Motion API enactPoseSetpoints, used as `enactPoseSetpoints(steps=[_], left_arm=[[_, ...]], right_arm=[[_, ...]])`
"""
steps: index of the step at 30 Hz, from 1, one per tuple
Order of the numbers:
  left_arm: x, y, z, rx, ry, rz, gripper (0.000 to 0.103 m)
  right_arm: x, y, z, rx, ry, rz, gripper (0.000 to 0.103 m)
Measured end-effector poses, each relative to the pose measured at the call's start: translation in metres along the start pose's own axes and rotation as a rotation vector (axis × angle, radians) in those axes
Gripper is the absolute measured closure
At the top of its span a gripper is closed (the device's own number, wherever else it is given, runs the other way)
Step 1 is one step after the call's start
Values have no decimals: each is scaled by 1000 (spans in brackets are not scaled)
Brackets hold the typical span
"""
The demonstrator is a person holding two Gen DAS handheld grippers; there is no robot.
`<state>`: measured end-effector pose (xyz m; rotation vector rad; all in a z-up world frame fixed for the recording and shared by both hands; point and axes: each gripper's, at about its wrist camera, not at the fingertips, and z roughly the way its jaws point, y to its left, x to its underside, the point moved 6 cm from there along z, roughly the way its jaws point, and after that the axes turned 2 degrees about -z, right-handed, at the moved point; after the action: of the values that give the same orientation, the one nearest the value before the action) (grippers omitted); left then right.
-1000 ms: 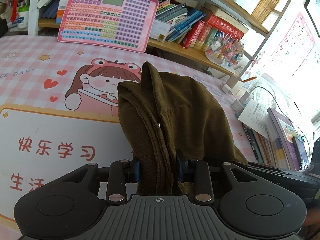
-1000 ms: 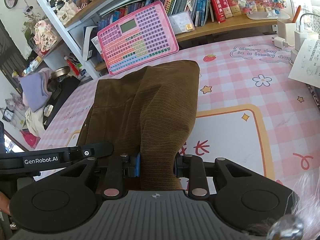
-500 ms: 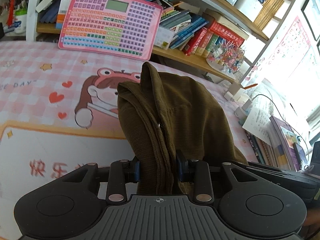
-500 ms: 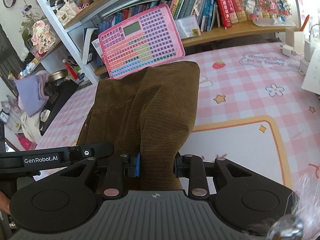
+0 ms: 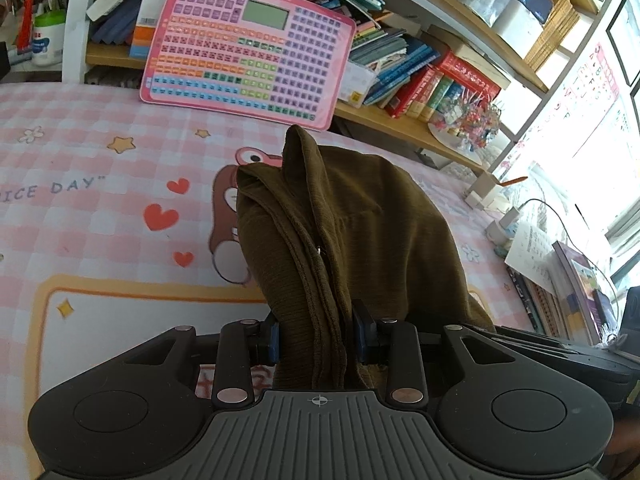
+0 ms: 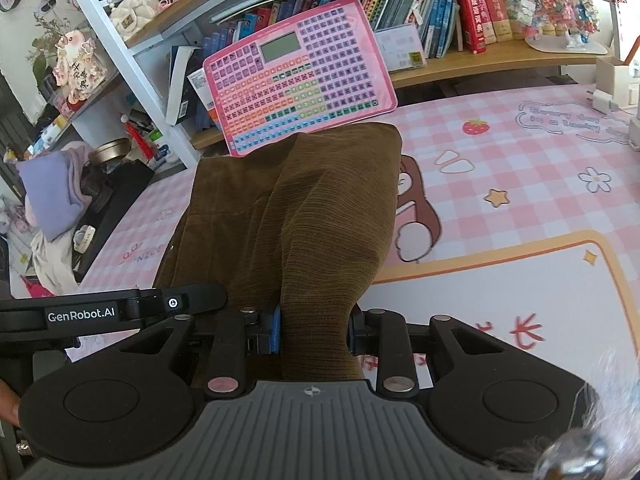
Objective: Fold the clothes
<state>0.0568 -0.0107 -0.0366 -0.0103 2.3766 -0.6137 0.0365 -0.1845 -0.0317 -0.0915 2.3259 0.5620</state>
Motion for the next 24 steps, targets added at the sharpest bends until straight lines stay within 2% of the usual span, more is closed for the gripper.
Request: enactPoseSetpoints(steps=[11, 24], left_arm=[[-34, 38, -5, 27, -26, 6, 72], [-119, 99, 41, 39, -70, -16, 71]], right_arm=[[-17, 32, 31, 4, -30, -11, 77], [-91, 50, 119, 6, -41, -70, 77]])
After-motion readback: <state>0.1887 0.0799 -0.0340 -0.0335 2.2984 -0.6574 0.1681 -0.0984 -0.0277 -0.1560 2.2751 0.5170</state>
